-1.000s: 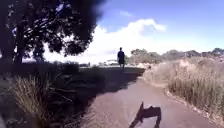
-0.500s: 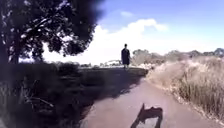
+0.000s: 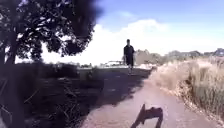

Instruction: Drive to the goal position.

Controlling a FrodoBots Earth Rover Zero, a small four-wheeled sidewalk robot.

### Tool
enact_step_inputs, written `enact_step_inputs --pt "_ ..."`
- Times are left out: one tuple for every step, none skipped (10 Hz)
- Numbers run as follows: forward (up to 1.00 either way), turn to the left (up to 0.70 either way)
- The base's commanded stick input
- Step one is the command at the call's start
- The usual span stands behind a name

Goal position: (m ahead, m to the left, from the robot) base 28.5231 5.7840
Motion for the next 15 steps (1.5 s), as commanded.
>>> enact_step_inputs --pt "0.70 0.01" --pt "0.70 0.01" --pt "0.70 0.01" --pt "0.70 0.01" --pt "0.70 0.01" --pt "0.70 0.01" --pt "0.70 0.05" --pt "0.70 0.07" --pt "0.70 0.00" --pt "0.70 0.00" --pt "0.70 0.00" --pt "0.70 0.00" --pt "0.70 0.00" --pt "0.70 -0.05" --pt "0.70 -0.09"
